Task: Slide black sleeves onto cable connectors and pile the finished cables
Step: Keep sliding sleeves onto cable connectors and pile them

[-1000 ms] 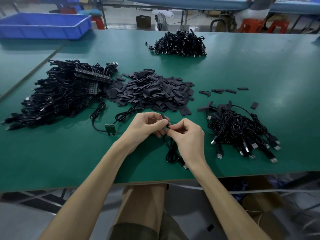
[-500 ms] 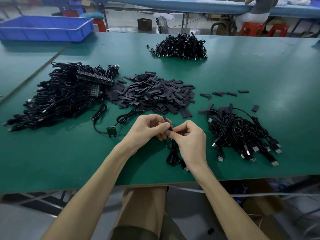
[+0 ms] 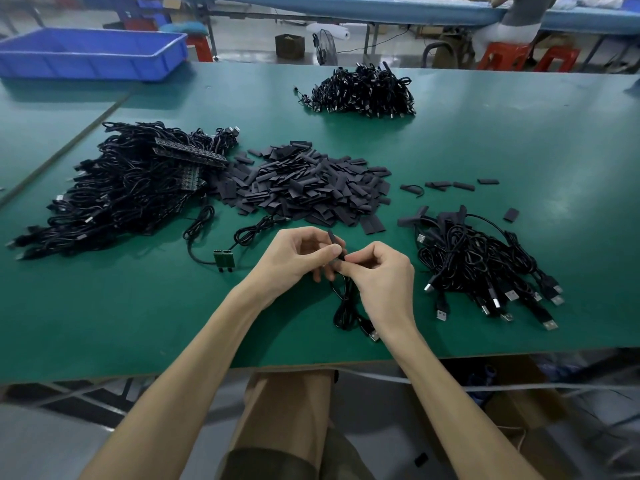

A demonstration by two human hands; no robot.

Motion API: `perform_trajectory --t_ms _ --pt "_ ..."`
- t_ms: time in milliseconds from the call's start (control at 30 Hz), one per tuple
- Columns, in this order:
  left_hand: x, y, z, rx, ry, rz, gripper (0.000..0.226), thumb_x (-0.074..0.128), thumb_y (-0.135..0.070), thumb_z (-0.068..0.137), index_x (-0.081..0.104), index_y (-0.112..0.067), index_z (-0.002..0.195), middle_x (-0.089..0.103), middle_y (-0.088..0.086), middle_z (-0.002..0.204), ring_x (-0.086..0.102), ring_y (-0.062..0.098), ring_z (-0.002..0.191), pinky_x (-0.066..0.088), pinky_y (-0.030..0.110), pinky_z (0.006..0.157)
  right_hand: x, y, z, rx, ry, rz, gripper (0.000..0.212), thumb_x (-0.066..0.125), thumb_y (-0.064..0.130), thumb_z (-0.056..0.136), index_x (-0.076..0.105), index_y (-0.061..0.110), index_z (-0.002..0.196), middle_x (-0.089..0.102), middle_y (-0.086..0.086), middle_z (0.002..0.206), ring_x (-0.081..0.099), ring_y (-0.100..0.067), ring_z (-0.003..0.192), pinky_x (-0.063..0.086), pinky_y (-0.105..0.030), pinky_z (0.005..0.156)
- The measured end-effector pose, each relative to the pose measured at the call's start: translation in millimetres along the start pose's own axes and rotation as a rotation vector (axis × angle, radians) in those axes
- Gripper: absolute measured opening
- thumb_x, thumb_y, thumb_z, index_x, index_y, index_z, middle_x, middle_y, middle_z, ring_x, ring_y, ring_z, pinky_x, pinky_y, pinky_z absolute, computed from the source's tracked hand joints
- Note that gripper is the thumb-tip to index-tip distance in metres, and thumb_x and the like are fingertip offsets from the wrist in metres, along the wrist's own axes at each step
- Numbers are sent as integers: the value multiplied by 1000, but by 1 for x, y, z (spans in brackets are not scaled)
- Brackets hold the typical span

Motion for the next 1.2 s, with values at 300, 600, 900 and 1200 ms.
perform_trajectory --t_ms 300,600,900,1200 --pt "3 0 -2 28 -72 -21 21 64 -29 100 73 -11 107 76 10 93 66 25 57 50 31 54 1 0 -1 21 19 17 20 91 13 75 71 17 71 73 3 71 69 -21 73 58 -41 75" --pt "3 3 -3 33 -58 -23 20 67 -29 99 76 -12 101 77 9 96 66 23 52 50 29 53 0 -2 -1 33 13 32 22 92 12 74 71 18 70 74 3 71 71 -20 75 60 -41 77" --pt "4 2 -4 37 -63 6 22 67 -31 98 75 -11 101 77 7 96 66 25 52 50 31 53 0 -2 -2 29 11 10 22 93 13 73 71 17 70 73 6 70 70 -15 72 59 -37 74" --pt "4 3 -4 15 -79 -1 23 67 -32 98 76 -10 98 77 8 91 63 25 49 50 29 52 1 -2 -2 15 23 10 23 93 13 73 70 16 71 73 4 70 70 -16 72 58 -29 71"
Point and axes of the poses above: each hand's wrist, its own z-axis towards the middle knuckle, its own x-axis out of the palm, y = z × x, the point moved 2 cm from there along z, towards the middle knuckle
